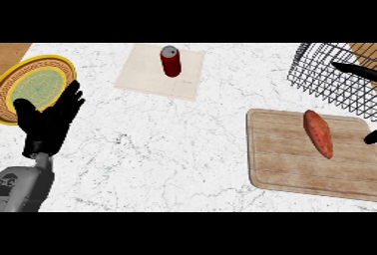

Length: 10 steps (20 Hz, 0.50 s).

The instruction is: Pick the sweet potato from the cutting board and place it in the basket

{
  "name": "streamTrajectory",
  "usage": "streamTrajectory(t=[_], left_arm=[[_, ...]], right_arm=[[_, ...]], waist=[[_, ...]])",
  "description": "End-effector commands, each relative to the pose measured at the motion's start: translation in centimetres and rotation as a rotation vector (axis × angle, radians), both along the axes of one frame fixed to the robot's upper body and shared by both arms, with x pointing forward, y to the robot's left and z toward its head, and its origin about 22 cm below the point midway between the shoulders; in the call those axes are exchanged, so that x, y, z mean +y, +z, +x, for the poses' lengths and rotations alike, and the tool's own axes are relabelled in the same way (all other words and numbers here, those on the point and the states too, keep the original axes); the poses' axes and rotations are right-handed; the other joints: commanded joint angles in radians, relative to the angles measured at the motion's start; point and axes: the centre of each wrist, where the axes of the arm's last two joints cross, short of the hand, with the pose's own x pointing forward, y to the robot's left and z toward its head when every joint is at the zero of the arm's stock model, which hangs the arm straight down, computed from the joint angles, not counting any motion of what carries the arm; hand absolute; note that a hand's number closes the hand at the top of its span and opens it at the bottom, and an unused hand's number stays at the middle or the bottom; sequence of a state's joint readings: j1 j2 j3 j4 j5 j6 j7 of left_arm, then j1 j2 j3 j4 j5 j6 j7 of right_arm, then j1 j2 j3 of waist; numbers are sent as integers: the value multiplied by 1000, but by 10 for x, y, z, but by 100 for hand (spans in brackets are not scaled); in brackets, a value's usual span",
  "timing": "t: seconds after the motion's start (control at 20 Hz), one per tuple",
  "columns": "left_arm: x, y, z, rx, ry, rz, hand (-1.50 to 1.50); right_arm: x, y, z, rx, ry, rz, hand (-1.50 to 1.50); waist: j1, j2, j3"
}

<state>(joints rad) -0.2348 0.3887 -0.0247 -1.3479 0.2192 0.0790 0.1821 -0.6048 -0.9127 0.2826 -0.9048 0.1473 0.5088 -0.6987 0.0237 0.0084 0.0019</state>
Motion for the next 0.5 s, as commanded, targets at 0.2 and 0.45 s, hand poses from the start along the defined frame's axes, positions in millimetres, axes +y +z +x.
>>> streamTrajectory(t=[0.2, 0.45], left_arm=[[13, 8, 0, 1, 15, 12, 0], [6, 5, -7, -10, 17, 13, 0]], right_arm=[[32, -56, 16, 107, 103, 24, -150], [45, -70, 20, 136, 130, -60, -150]], waist=[[-2, -3, -1], [-8, -5, -2]])
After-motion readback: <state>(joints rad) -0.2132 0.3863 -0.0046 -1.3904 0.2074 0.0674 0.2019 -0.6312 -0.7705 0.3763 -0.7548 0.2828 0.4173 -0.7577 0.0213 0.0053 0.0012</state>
